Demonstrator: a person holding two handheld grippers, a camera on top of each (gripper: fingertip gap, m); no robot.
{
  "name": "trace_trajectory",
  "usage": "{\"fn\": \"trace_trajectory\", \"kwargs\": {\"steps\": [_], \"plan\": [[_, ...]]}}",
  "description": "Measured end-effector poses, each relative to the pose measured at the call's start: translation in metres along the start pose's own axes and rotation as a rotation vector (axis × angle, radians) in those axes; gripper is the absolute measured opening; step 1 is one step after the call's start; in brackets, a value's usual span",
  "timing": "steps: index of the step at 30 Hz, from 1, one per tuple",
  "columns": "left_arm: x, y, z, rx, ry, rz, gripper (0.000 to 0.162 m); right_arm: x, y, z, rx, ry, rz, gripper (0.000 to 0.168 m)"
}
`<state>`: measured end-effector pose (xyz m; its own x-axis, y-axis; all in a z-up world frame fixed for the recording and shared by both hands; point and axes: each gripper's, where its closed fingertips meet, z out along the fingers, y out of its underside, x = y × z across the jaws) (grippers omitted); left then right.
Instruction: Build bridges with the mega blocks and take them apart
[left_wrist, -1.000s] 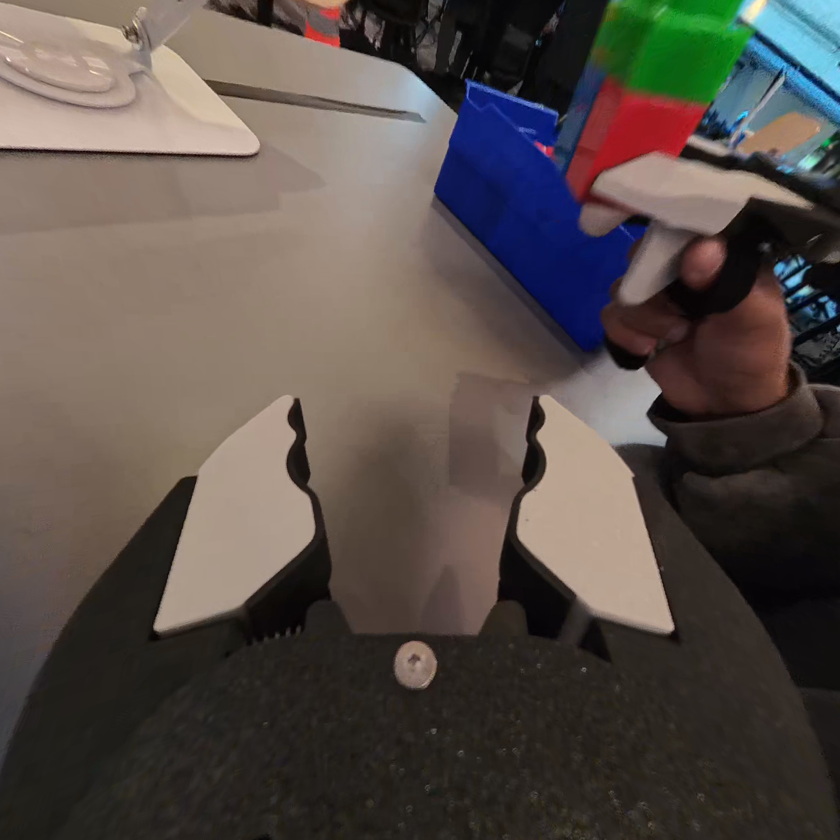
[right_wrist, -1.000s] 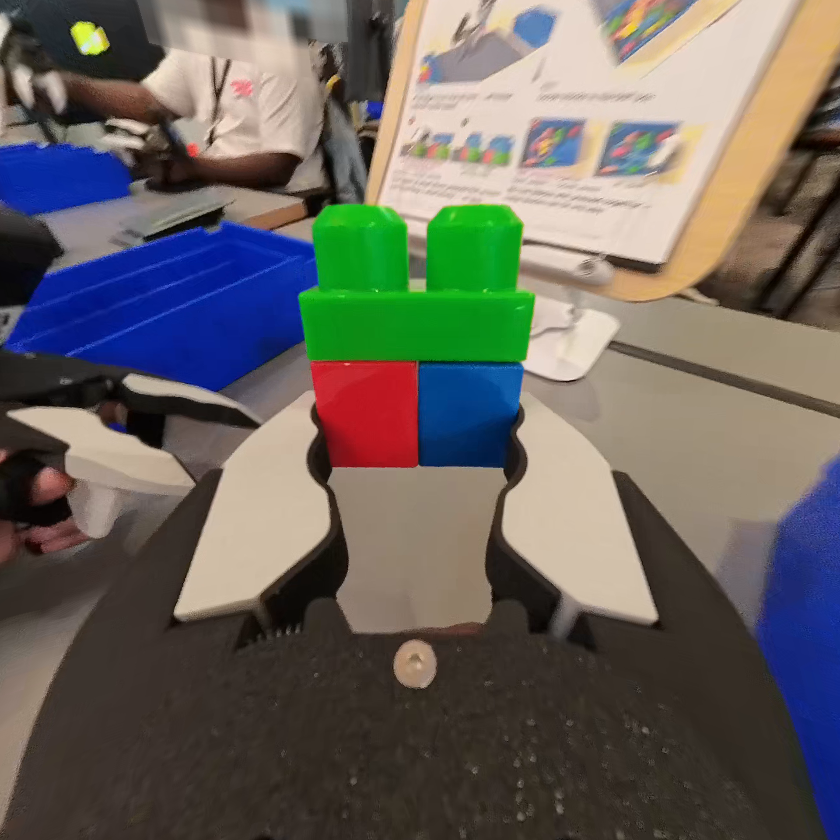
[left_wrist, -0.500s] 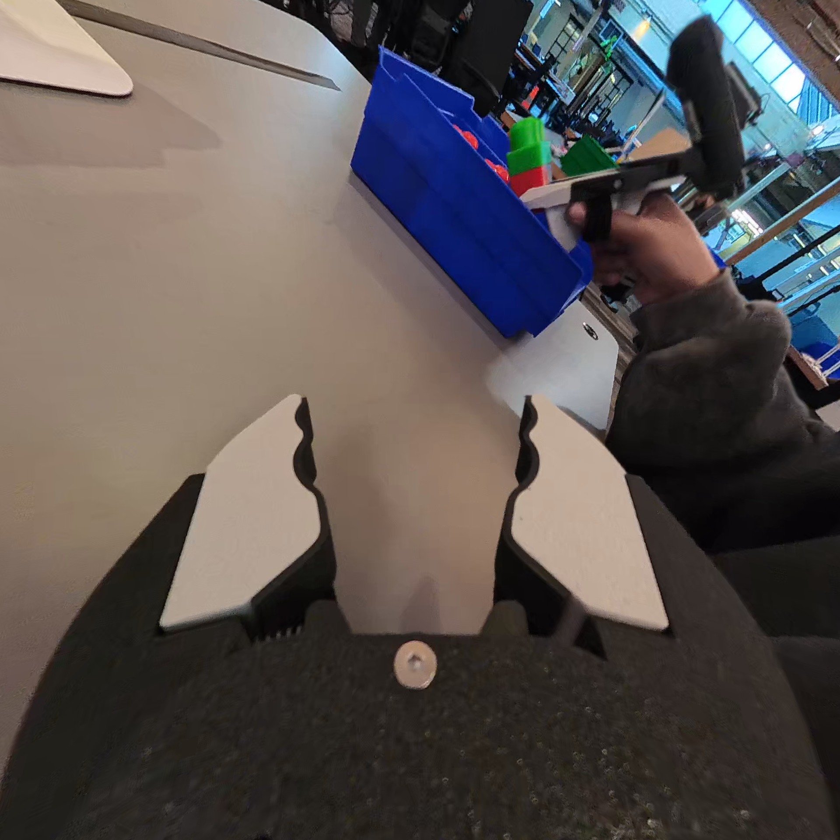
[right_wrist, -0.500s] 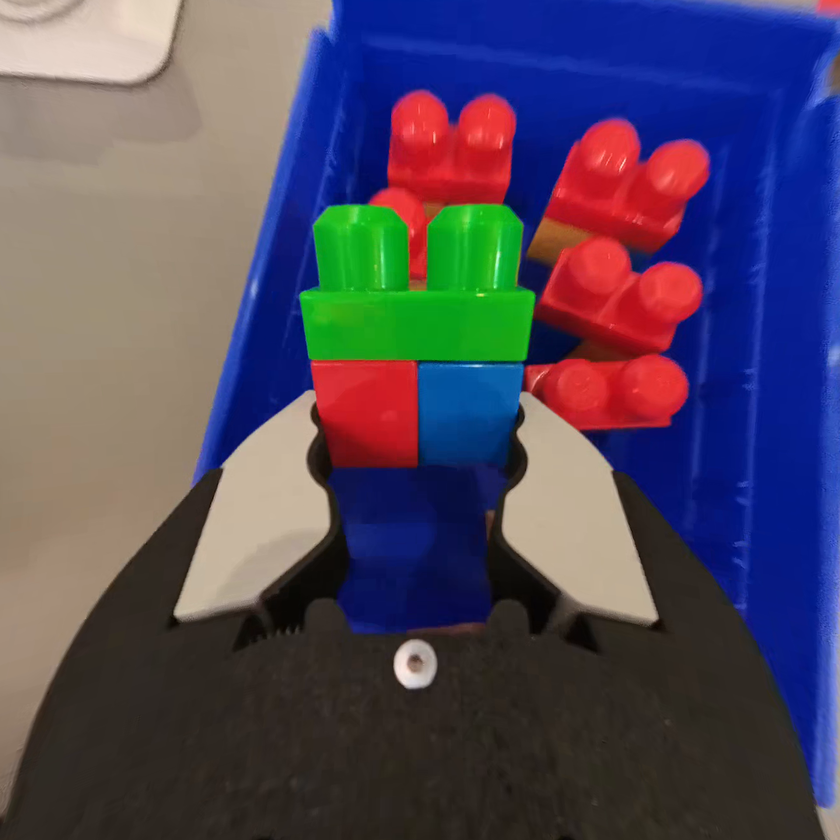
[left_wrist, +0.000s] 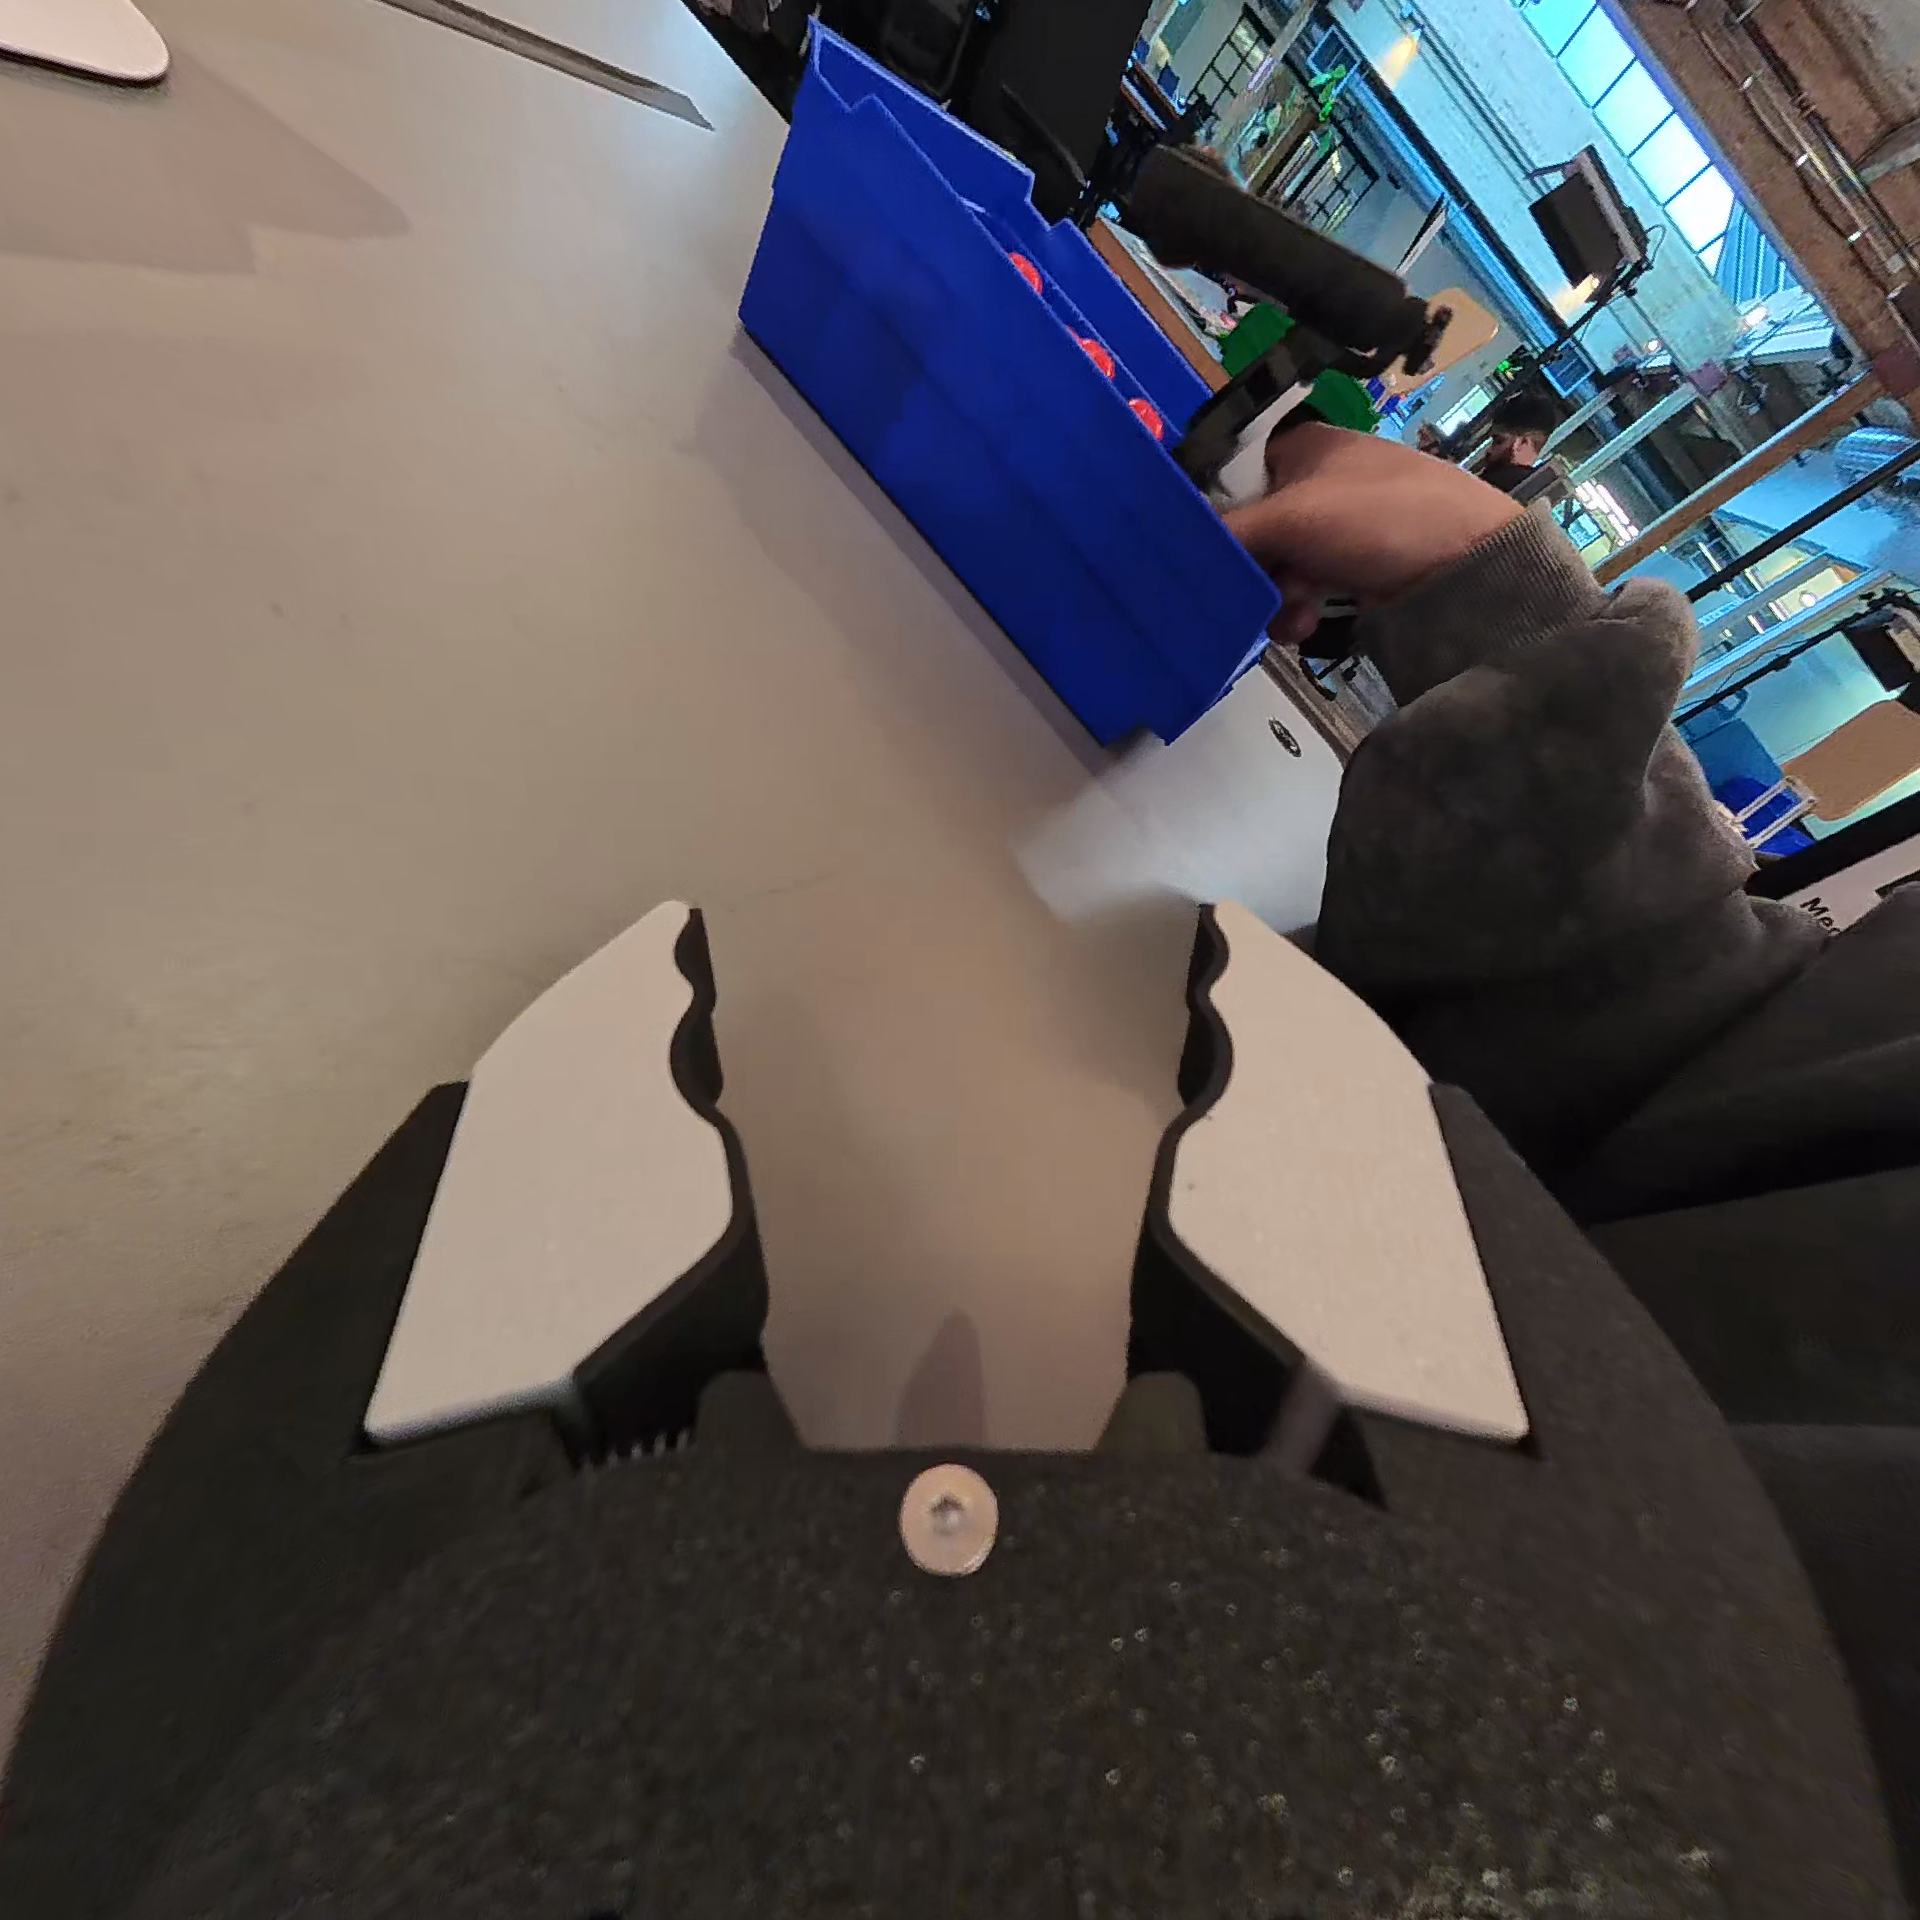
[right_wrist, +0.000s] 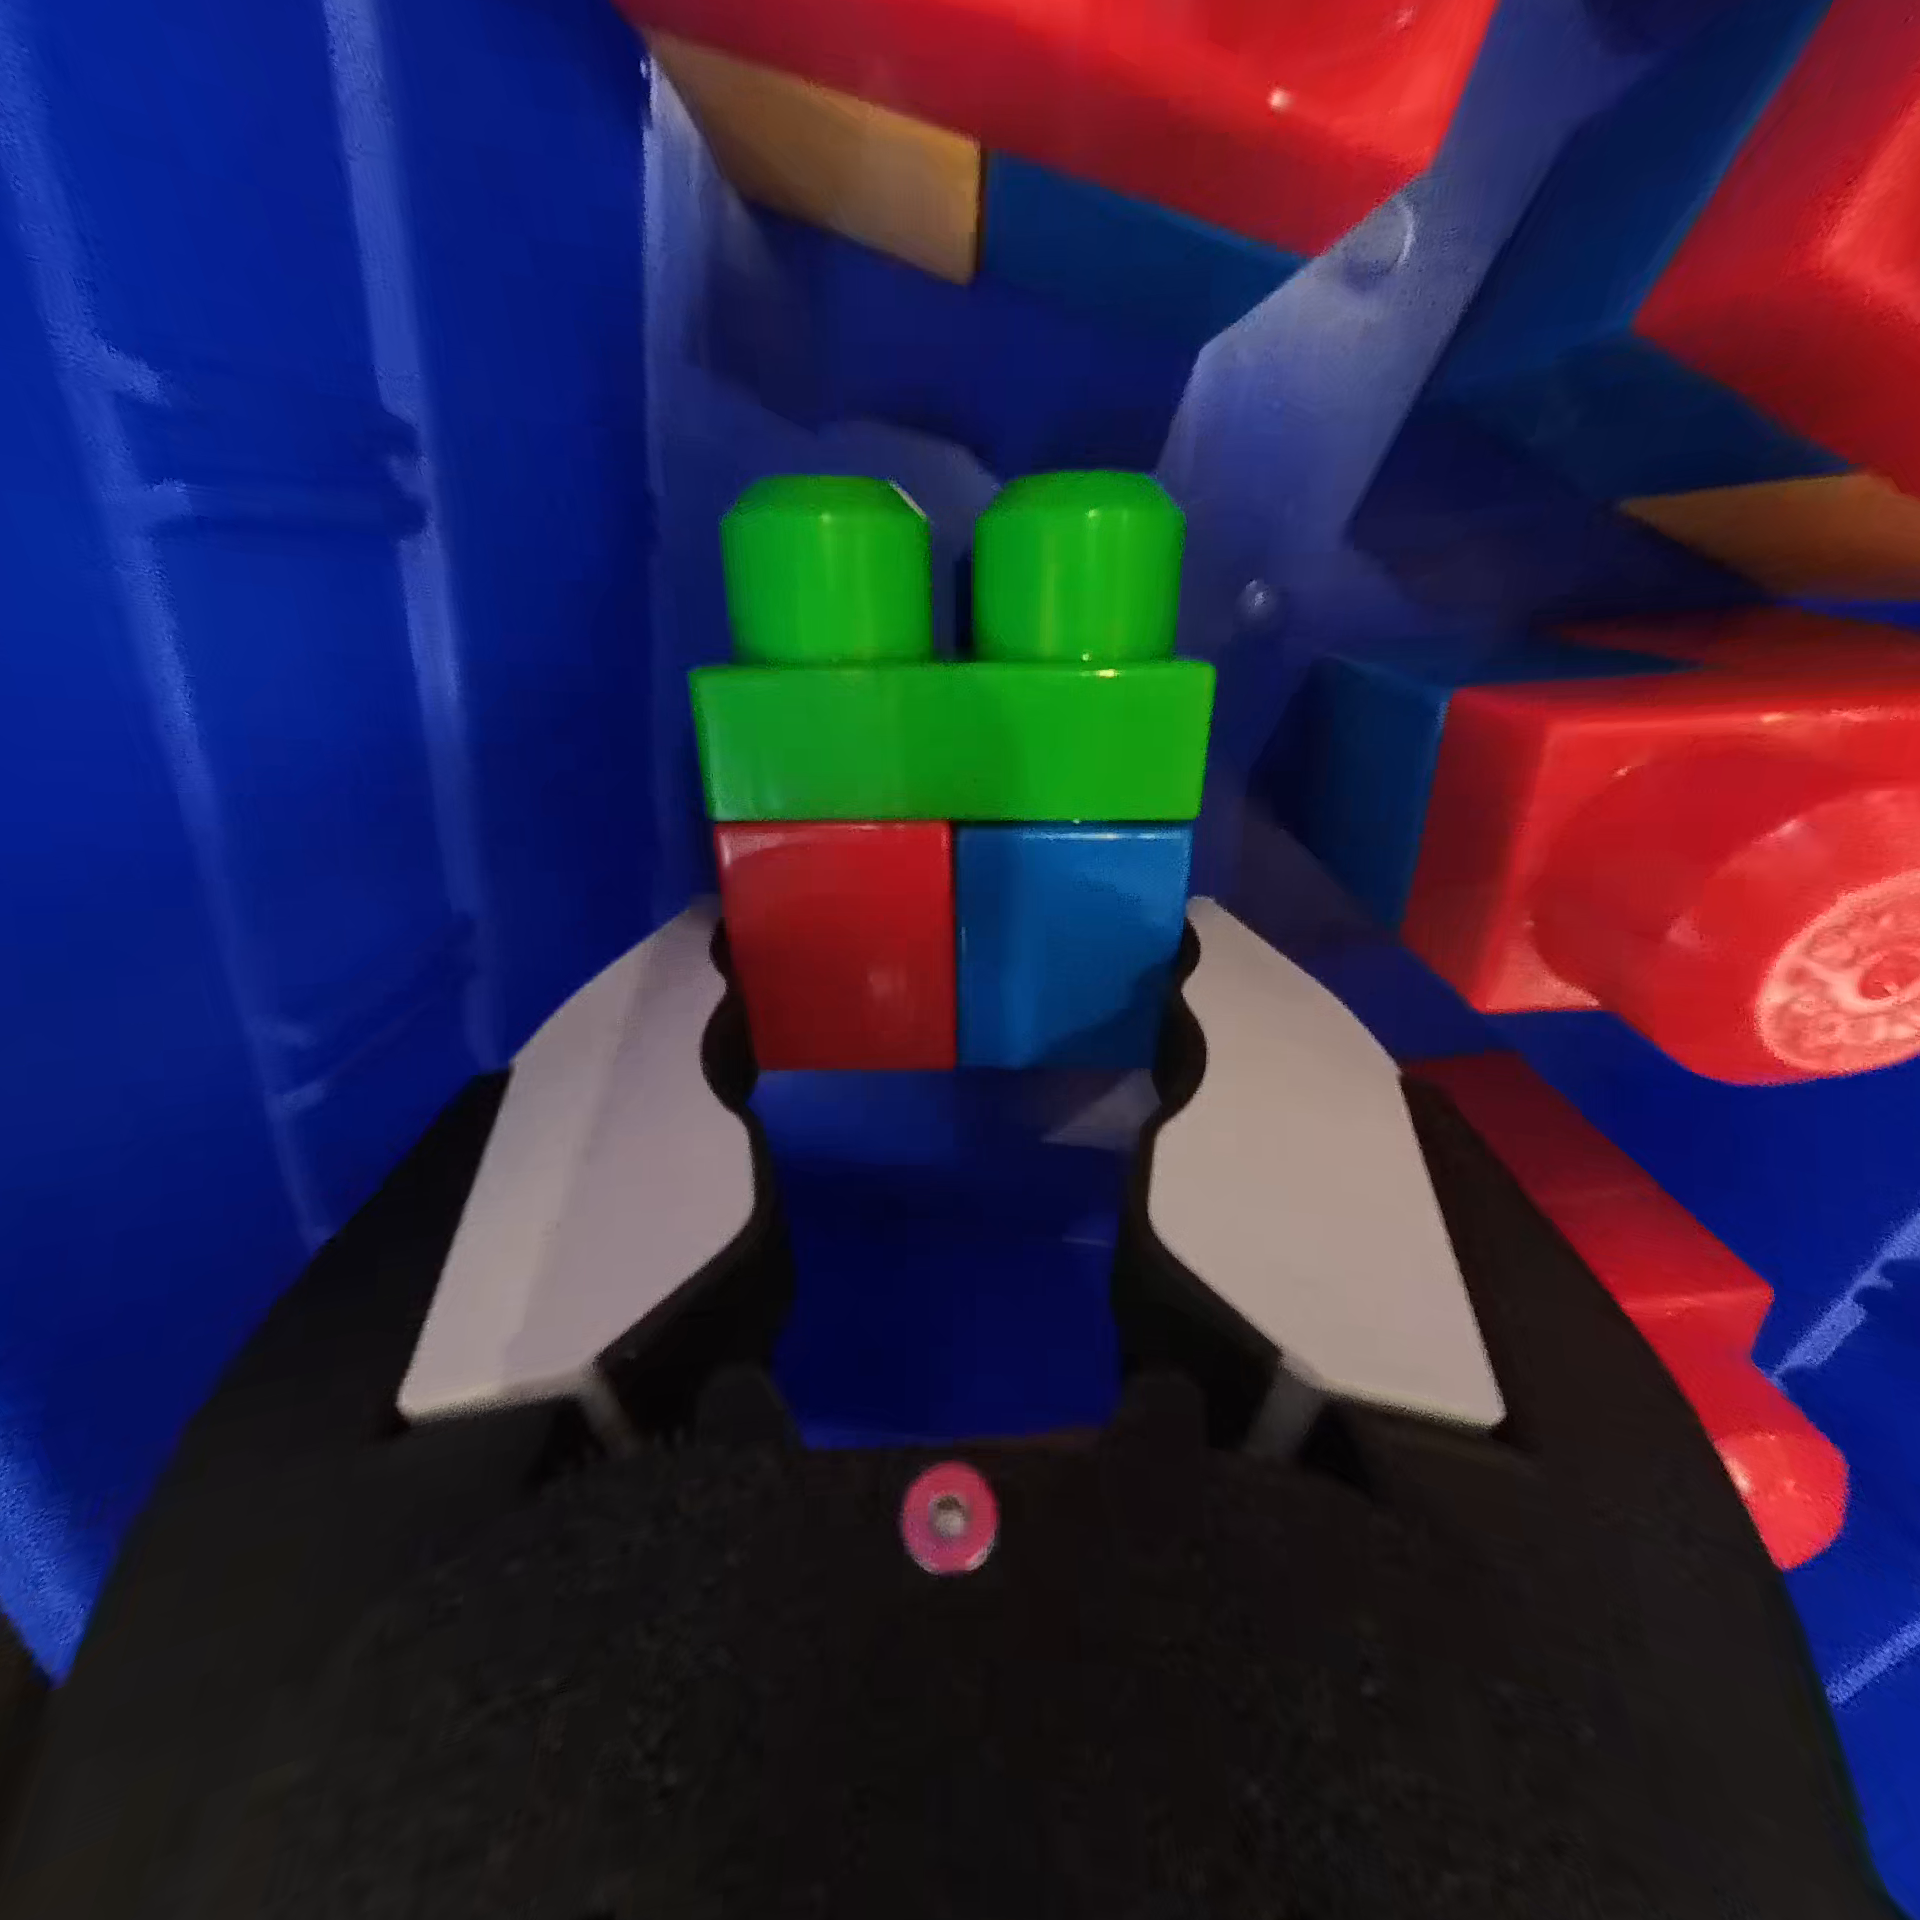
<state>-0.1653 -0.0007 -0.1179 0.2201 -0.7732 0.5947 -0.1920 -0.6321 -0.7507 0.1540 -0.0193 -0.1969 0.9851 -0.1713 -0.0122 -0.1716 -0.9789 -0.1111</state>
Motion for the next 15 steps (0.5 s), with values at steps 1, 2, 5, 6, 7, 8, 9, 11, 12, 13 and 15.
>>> {"fn": "trace_trajectory", "kwargs": {"steps": [1,2,5,6,7,8,9,11,12,13,15], "plan": [[0.001,0.001,0.001,-0.005,0.006,-0.004,0.087,0.0,0.0,0.001,0.001,0.004,-0.003,0.077],[0.002,0.002,0.001,-0.008,0.012,-0.008,0.087,0.0,0.0,0.001,0.002,0.005,-0.007,0.077],[0.004,0.004,0.003,-0.018,0.028,-0.019,0.088,0.0,-0.004,-0.002,0.019,0.003,-0.019,0.082],[0.005,0.005,0.003,-0.021,0.036,-0.024,0.088,0.001,-0.009,-0.005,0.041,0.009,-0.014,0.082],[0.006,0.006,0.004,-0.024,0.044,-0.029,0.088,0.001,-0.014,-0.009,0.064,0.007,-0.009,0.083],[0.007,0.006,0.004,-0.026,0.052,-0.034,0.088,0.002,-0.02,-0.013,0.084,0.008,-0.002,0.082],[0.008,0.007,0.005,-0.029,0.059,-0.039,0.088,0.003,-0.025,-0.016,0.098,0.013,0.002,0.083],[0.01,0.008,0.006,-0.037,0.069,-0.046,0.088,0.002,-0.035,-0.016,0.108,0.005,0.001,0.083],[0.01,0.009,0.006,-0.04,0.071,-0.049,0.088,0.002,-0.038,-0.014,0.098,0.011,-0.004,0.081],[0.01,0.01,0.007,-0.043,0.072,-0.051,0.088,0.003,-0.039,-0.01,0.082,0.022,-0.011,0.08],[0.011,0.011,0.007,-0.05,0.074,-0.054,0.088,0.005,-0.044,-0.003,0.066,0.044,-0.014,0.08]]}}
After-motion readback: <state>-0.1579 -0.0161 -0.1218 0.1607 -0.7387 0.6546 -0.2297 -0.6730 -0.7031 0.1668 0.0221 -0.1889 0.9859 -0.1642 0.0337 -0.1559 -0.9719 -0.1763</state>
